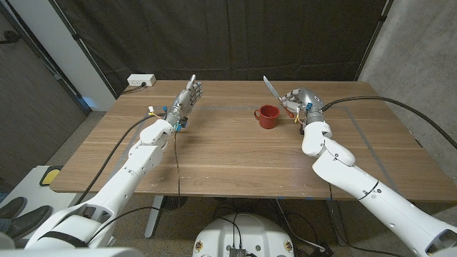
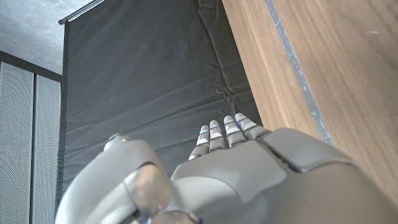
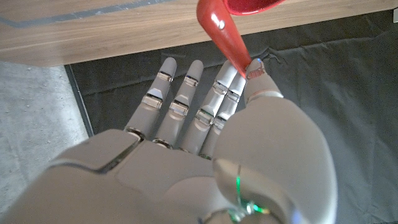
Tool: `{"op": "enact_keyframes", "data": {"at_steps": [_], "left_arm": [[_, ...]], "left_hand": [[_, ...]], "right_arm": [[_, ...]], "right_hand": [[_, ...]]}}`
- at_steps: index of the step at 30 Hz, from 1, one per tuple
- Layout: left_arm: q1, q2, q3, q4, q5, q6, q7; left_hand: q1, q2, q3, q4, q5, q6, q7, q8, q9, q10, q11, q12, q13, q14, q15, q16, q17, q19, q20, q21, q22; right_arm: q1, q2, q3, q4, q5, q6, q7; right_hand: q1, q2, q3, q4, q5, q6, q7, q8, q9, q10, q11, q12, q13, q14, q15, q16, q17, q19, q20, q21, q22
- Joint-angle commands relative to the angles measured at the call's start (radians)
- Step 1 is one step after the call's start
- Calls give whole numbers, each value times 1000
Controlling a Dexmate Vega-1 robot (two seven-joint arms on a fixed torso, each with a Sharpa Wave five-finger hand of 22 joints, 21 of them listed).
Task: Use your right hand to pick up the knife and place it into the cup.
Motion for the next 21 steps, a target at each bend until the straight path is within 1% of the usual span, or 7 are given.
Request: {"op": "enact_keyframes", "data": {"at_steps": [1, 3, 12, 21], "left_arm": [[24, 11, -14, -27, -5, -9, 9], [25, 11, -14, -27, -6, -11, 6], [37, 6, -25, -28, -16, -20, 16], [46, 14, -26, -37, -16, -14, 15]], "left_hand": [[9, -3, -8, -3, -2, -2, -5, -1, 3, -2, -4, -1, 2, -2, 0, -3, 4, -7, 0, 0, 5], [10, -3, -8, -3, -2, -2, -5, -1, 3, -3, -3, -1, 2, -2, -1, -3, 4, -7, 1, 0, 5], [10, -2, -9, -3, -2, -3, -5, -1, 3, -2, -4, -1, 2, -2, -1, -3, 4, -8, 0, 0, 5], [11, -1, -11, -3, -2, -2, -5, -1, 3, -2, -4, -1, 2, -1, -1, -2, 4, -8, 0, -1, 5]], "right_arm": [[75, 61, -27, 99, 27, 103, -8], [86, 81, -31, 124, 33, 122, -19], [120, 137, -45, 207, 56, 185, -44], [158, 170, -66, 279, 65, 227, -47]], "right_hand": [[34, 40, 5, 11, 4, 18, -22, 4, 4, 3, -9, 3, 5, -2, -81, -3, 0, 2, 3, -4, 1], [34, 40, 5, 11, 4, 17, -24, 3, 4, 4, -9, 3, 6, -4, -81, -3, 0, -1, 1, -5, 1], [31, 40, 4, 13, 4, 19, -28, 3, 3, -4, -9, -3, 4, -10, -79, -5, 0, -8, 4, -8, 2], [30, 41, 5, 14, 4, 20, -29, 3, 2, -6, -9, -6, 5, -14, -80, -6, 0, -14, 5, -10, 2]]}}
